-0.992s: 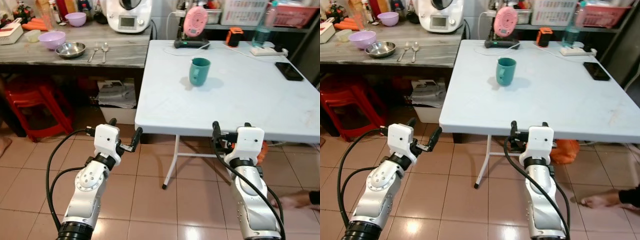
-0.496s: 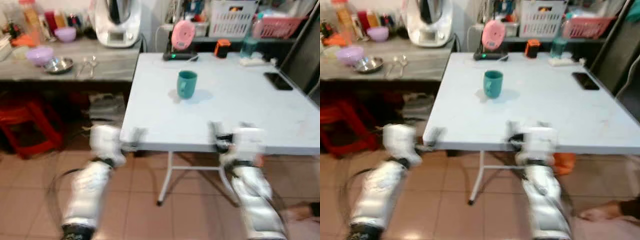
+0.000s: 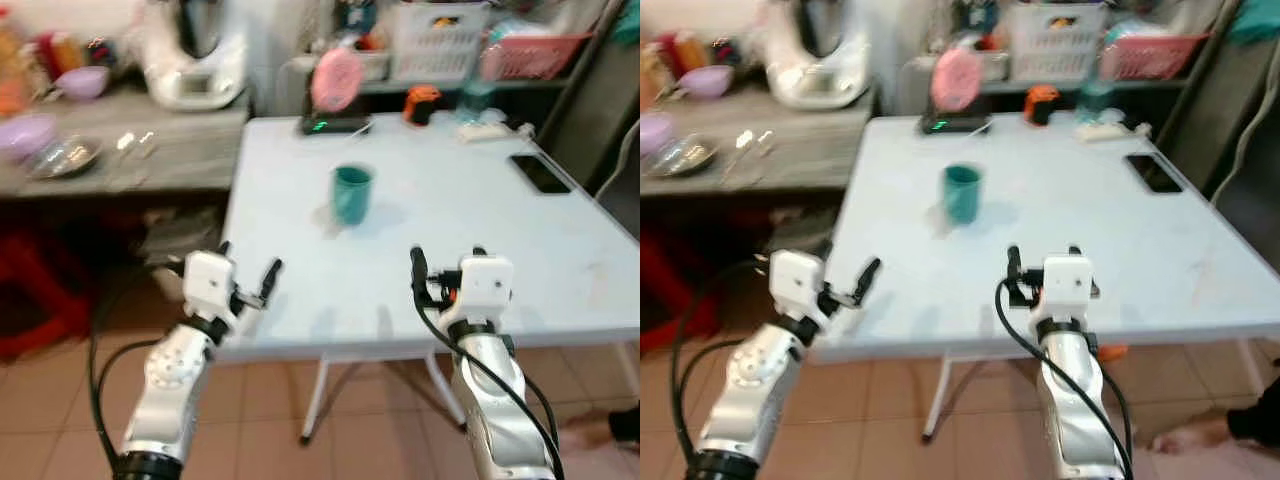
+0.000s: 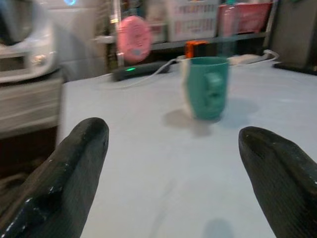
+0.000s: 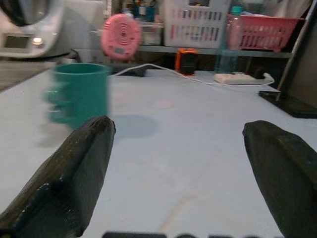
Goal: Setting the table
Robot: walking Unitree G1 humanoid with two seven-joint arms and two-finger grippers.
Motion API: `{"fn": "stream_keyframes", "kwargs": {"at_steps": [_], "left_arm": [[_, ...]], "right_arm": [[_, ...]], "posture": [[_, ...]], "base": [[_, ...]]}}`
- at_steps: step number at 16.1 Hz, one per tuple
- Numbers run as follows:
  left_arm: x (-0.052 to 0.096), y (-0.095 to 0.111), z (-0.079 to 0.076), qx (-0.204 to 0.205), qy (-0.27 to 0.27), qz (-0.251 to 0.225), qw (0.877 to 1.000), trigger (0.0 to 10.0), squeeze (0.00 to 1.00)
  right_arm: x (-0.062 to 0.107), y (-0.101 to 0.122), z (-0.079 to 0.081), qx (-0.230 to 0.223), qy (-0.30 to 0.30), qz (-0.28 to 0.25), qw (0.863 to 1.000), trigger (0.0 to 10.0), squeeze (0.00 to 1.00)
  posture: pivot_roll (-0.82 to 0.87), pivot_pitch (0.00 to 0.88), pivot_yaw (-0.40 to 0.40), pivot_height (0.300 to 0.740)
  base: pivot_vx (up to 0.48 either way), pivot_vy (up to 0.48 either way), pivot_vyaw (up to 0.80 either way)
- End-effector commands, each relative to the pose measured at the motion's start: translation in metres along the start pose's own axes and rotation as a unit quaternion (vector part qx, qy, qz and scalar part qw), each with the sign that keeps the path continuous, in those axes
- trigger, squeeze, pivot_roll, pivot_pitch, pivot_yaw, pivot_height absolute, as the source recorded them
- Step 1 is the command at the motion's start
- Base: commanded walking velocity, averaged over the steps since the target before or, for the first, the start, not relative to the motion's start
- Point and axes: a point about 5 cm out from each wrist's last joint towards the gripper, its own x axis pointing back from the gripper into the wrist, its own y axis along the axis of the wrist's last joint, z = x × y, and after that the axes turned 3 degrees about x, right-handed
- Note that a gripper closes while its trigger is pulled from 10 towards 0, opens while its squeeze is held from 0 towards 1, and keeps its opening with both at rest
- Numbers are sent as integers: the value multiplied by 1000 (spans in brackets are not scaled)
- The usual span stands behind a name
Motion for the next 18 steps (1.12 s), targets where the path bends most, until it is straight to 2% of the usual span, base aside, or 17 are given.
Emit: {"fn": "stream_keyframes", "kwargs": {"at_steps": [1,2,5,12,18], "left_arm": [[0,3,2,-8,-1,-2,1000,10000,0],[0,3,1,-8,-2,-1,1000,10000,0],[-1,1,1,-6,-1,5,1000,10000,0],[1,-1,-1,4,-8,8,1000,10000,0],[9,-7,-11,9,-78,19,997,10000,0]], "right_arm": [[-2,4,-2,6,-1,-9,1000,10000,0],[-2,3,-1,-10,-5,-7,1000,10000,0],[-2,3,-2,-8,-7,-7,1000,10000,0],[-2,0,6,-16,7,2,1000,10000,0],[-2,-6,17,-21,45,23,998,10000,0]], "posture": [[-11,0,9,740],[-11,0,9,740],[-10,0,8,740],[-10,0,8,740],[-4,0,4,740]], "base": [[480,0,519],[480,0,0],[358,0,0],[0,0,0],[0,0,0]]}}
